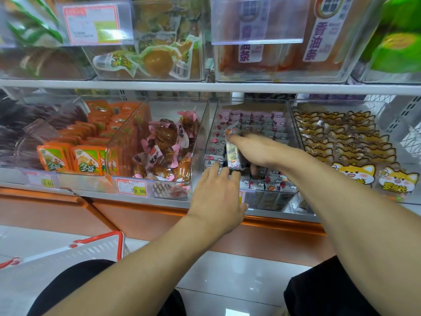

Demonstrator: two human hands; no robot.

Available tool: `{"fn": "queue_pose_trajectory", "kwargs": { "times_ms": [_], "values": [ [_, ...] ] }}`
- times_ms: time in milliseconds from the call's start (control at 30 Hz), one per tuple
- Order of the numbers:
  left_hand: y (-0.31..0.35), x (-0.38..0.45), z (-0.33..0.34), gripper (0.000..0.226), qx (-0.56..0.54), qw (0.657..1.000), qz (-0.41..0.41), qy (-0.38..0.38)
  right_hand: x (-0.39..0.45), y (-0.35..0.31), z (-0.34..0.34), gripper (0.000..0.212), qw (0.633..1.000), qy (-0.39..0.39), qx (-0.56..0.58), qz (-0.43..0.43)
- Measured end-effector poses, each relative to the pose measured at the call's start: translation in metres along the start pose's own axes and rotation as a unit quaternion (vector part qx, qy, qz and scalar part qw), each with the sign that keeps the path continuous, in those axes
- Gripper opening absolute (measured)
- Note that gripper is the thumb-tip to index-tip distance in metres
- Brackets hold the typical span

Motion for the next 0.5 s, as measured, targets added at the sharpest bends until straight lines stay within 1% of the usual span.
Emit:
{"fn": "queue_pose_trajectory", "kwargs": {
  "times_ms": [100,200,367,433,500],
  "values": [
    [-0.001,0.000,0.001,0.074,-0.003,1.000,0.004,0.003,0.002,0.000,0.001,0.047,0.999,0.007,0.047,0.003],
    [-0.002,-0.001,0.001,0.078,-0.008,1.000,0.006,0.010,0.008,0.000,0.000,0.031,0.998,0.047,0.044,-0.020],
    [-0.003,0.000,0.003,0.082,-0.015,1.000,0.007,0.014,0.013,0.001,0.004,0.024,0.994,0.045,0.091,-0.050],
    [-0.004,0.000,0.002,0.082,-0.017,1.000,0.006,0.017,0.015,0.001,0.002,0.021,0.989,0.060,0.119,-0.066],
    [-0.004,0.000,0.002,0.081,-0.024,1.000,0.004,0.019,0.015,0.002,0.001,0.026,0.983,0.061,0.156,-0.073]
  ]
}}
Point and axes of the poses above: each hand's wrist, its own x-axis towards the middle knuckle, its own z-axis out of the palm, y = z × x, the point moved 4 cm from there along x, towards the middle knuckle, and after that the axes turned 9 degrees about y, right-handed, at the moved point
